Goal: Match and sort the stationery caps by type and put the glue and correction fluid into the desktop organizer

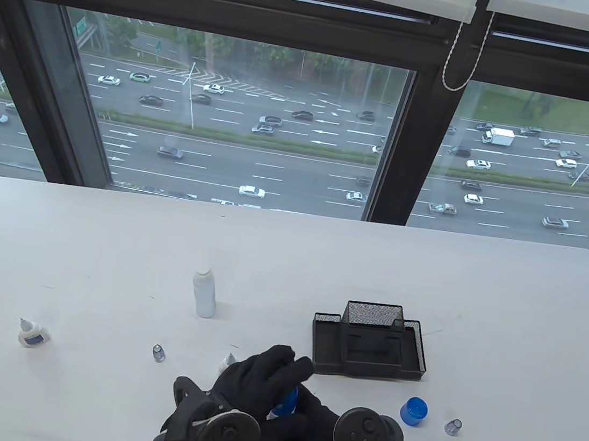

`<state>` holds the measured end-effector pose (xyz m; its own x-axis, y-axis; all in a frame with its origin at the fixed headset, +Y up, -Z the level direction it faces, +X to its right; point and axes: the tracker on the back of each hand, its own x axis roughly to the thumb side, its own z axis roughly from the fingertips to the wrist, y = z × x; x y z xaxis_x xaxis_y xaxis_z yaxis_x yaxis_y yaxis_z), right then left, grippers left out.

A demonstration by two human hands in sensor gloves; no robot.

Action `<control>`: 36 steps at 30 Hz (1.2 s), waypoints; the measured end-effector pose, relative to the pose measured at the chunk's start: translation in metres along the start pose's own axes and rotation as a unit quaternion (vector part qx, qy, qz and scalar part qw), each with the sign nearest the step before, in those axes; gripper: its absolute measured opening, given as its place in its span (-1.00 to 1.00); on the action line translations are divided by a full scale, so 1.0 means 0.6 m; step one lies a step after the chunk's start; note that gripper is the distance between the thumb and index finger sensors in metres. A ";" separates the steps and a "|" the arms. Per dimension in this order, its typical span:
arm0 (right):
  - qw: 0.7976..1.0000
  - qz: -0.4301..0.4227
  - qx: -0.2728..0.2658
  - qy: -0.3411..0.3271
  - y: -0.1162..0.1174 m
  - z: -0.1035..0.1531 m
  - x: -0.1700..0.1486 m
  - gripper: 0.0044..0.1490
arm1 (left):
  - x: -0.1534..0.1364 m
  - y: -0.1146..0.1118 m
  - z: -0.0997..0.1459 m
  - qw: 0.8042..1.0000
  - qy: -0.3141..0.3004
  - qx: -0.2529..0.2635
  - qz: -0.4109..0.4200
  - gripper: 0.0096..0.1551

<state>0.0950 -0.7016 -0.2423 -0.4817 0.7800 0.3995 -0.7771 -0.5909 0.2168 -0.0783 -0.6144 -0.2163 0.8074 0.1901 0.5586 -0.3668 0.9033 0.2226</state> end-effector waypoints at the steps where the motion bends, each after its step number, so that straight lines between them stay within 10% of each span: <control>1: 1.000 0.001 0.001 -0.001 0.000 0.000 0.000 -0.06 | 0.003 -0.001 0.001 1.000 -0.002 -0.005 -0.004 -0.16; 5: 1.000 0.003 0.004 0.001 0.004 -0.001 -0.004 -0.06 | 0.010 -0.001 -0.008 0.989 -0.082 -0.122 0.032 -0.40; 10: 1.000 -0.002 0.002 0.002 0.003 -0.001 -0.004 -0.06 | 0.012 -0.005 0.004 0.997 -0.031 0.016 -0.068 -0.10; 13: 1.000 0.003 0.003 -0.002 0.003 -0.001 -0.003 -0.06 | 0.011 -0.004 0.003 0.998 -0.021 0.008 -0.054 -0.30; 16: 1.000 0.013 0.004 0.001 0.006 -0.002 -0.006 -0.06 | 0.013 -0.001 -0.004 0.993 -0.050 -0.108 0.023 -0.55; 22: 1.000 0.003 -0.004 0.004 0.002 0.000 -0.007 -0.06 | 0.013 0.000 0.005 0.998 -0.009 0.016 -0.067 -0.25; 26: 1.000 0.005 0.001 0.005 0.004 -0.002 -0.008 -0.06 | 0.017 0.002 -0.001 0.994 -0.065 -0.093 -0.007 -0.43; 33: 1.000 0.005 0.000 0.003 0.005 -0.001 -0.008 -0.06 | 0.018 -0.008 0.003 0.997 -0.012 -0.019 -0.073 -0.25; 36: 1.000 0.009 -0.002 0.003 0.005 -0.001 -0.007 -0.07 | 0.019 -0.005 -0.002 0.993 -0.065 -0.102 -0.015 -0.38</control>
<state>0.0945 -0.7066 -0.2439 -0.4986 0.7699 0.3984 -0.7691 -0.6049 0.2063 -0.0671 -0.6142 -0.2116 0.7460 0.1221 0.6546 -0.2313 0.9693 0.0829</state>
